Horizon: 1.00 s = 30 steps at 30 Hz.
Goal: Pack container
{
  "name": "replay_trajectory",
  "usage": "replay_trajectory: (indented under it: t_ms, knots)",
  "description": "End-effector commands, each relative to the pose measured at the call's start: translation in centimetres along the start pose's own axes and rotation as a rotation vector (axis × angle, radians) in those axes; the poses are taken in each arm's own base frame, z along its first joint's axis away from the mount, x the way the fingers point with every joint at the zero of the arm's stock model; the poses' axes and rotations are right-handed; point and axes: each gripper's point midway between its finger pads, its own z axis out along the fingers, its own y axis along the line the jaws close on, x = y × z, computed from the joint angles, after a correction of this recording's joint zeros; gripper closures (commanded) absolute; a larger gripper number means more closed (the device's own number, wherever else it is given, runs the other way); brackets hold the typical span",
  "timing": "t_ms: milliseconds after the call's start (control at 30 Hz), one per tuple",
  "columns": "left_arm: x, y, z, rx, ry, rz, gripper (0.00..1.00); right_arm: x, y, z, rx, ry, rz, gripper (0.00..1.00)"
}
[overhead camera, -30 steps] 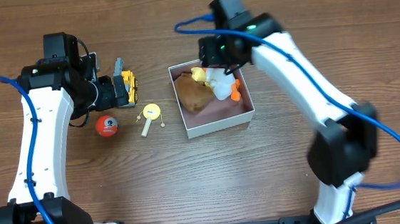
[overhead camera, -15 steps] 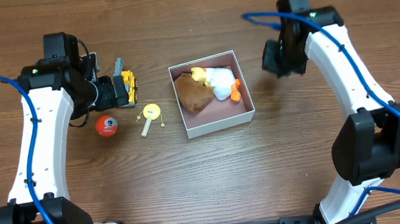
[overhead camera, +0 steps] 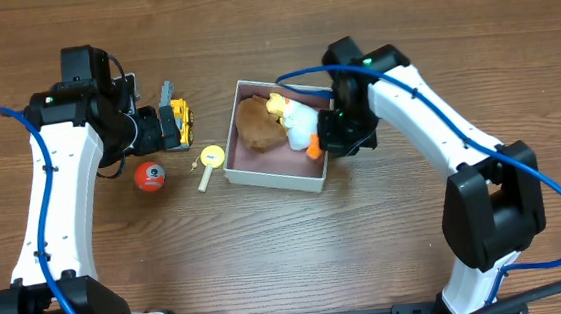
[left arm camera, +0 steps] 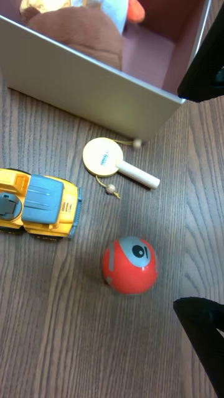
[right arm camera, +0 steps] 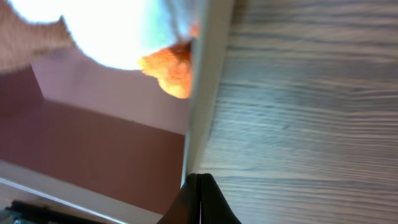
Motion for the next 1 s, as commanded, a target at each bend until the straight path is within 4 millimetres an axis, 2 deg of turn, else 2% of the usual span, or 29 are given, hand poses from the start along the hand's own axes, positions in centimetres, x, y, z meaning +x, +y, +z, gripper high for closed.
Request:
replay_trajectory:
  t_ms: [0, 100, 167, 300, 400, 467, 533, 567, 600, 667, 733, 800, 867, 900, 933, 967]
  knots:
    - [-0.6, -0.1, -0.5, 0.009, -0.016, 0.014, 0.0, -0.5, 0.3, 0.1, -0.012, -0.022, 0.022, 0.96]
    - [-0.6, -0.1, -0.5, 0.009, -0.016, 0.014, 0.0, -2.3, -1.9, -0.4, 0.065, -0.096, 0.046, 0.96]
    - [-0.6, -0.1, -0.5, 0.009, -0.017, 0.014, 0.0, -3.8, -4.4, -1.6, 0.13, -0.163, 0.084, 0.96]
    - [-0.6, -0.1, -0.5, 0.009, -0.016, 0.014, 0.0, -4.7, -5.2, -4.6, 0.098, -0.248, 0.085, 0.96]
    - [-0.6, -0.1, -0.5, 0.009, -0.016, 0.014, 0.0, -5.3, -4.4, -8.5, 0.046, -0.364, 0.049, 0.96]
    - [-0.6, -0.1, -0.5, 0.009, -0.016, 0.014, 0.0, -5.3, -3.6, -12.0, 0.011, -0.466, 0.011, 0.96]
    - [-1.9, -0.3, -0.5, 0.017, -0.07, 0.022, 0.0, -4.8, -2.7, -15.4, -0.021, -0.566, -0.034, 0.96]
    - [-2.9, -0.7, -0.6, 0.037, -0.111, 0.016, 0.0, -4.1, -2.2, -17.9, -0.043, -0.642, -0.063, 0.96]
    - [-3.0, -1.1, -0.7, 0.059, -0.114, -0.01, 0.0, -3.5, -2.0, -19.7, -0.056, -0.695, -0.081, 0.96]
    - [-2.5, -1.5, -0.6, 0.086, -0.09, -0.041, 0.0, -1.8, -1.8, -23.7, -0.089, -0.818, -0.101, 0.85]
    - [-2.6, -1.5, -0.6, 0.087, -0.092, -0.04, 0.0, 0.8, -2.1, -27.9, -0.119, -0.949, -0.107, 0.74]
    - [-2.6, -1.5, -0.6, 0.086, -0.094, -0.025, 0.0, 3.5, -3.1, -31.2, -0.12, -1.065, -0.097, 0.55]
    - [-2.9, -1.5, -0.7, 0.079, -0.111, 0.054, 0.0, 6.8, -4.0, -34.2, -0.117, -1.18, -0.086, 0.47]
    - [-3.2, -1.4, -0.7, 0.073, -0.123, 0.08, 0.0, 8.1, -4.4, -35.2, -0.119, -1.221, -0.084, 0.35]
    - [-3.7, -1.3, -0.8, 0.06, -0.147, 0.138, 0.0, 9.7, -4.6, -36.2, -0.129, -1.264, -0.086, 0.19]
    - [-4.1, -1.0, -0.8, 0.04, -0.161, 0.16, 0.0, 10.8, -4.7, -36.7, -0.14, -1.291, -0.091, 0.15]
